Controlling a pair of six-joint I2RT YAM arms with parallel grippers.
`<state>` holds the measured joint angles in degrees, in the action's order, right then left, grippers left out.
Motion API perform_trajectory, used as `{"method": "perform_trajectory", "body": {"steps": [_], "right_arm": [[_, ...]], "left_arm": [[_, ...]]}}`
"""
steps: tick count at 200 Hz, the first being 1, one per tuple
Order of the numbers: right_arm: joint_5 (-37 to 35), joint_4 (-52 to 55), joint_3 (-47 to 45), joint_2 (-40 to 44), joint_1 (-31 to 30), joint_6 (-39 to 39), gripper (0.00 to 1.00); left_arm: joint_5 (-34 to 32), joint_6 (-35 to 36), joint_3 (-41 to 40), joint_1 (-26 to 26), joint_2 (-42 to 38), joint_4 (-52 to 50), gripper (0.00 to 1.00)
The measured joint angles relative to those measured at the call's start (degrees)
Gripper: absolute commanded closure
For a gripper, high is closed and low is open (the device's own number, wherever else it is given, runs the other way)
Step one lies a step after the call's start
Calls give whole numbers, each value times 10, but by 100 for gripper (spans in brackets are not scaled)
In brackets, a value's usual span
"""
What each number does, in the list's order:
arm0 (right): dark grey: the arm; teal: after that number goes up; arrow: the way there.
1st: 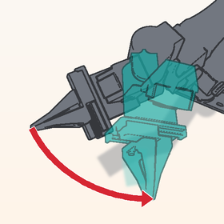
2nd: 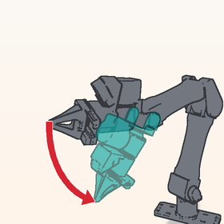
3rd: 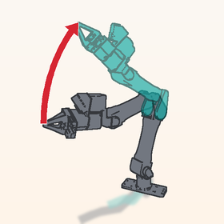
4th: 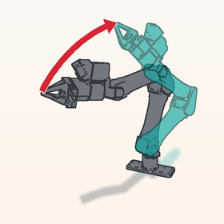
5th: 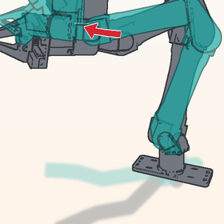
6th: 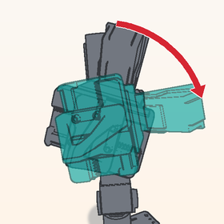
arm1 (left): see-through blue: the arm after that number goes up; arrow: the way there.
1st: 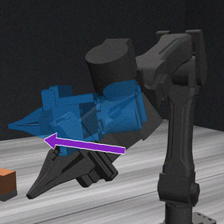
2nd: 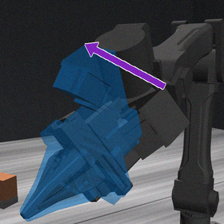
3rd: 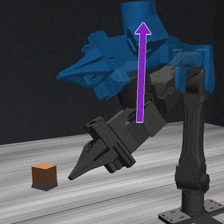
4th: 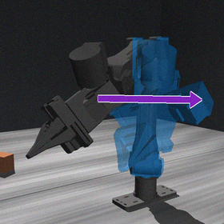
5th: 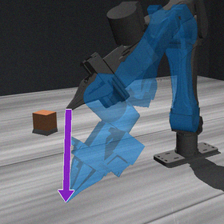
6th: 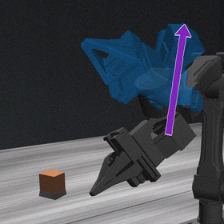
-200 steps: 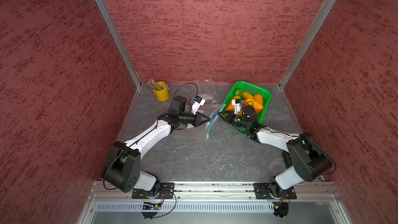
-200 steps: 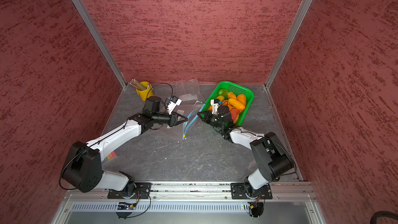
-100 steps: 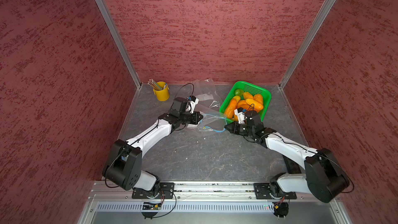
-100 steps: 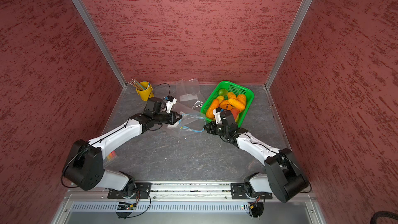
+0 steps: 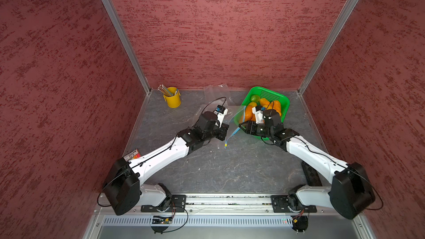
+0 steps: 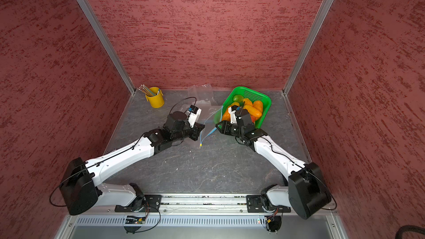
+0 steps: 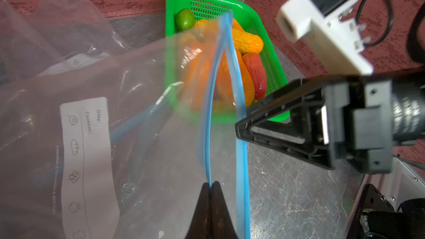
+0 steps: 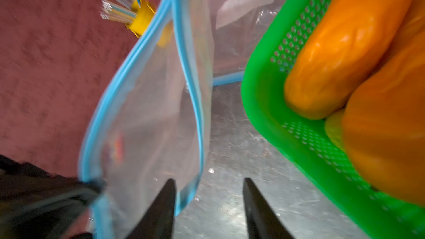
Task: Place the mango in a zip-top bag and seal the zipper
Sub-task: Open the zipper of the food storage bag, then pick up the mango from the basket.
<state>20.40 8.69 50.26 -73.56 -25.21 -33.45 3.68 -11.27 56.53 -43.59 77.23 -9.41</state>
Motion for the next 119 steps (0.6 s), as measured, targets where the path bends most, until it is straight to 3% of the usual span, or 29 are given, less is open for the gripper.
{"method": "perform_trajectory", "body": {"steps": [9, 14, 55, 119], "right_arm": [[-1, 0, 2, 15, 7, -3, 3], [-2, 1, 2, 23, 13, -4, 2], [-55, 29, -3, 35, 76, -18, 2], [-133, 97, 48, -119, 79, -11, 2]], "left_arm": [[-3, 3, 1, -4, 2, 2, 100], [-5, 5, 1, -5, 3, 2, 100], [-14, 9, 1, -7, 5, 5, 100], [-47, 2, 1, -17, 17, 5, 100]]}}
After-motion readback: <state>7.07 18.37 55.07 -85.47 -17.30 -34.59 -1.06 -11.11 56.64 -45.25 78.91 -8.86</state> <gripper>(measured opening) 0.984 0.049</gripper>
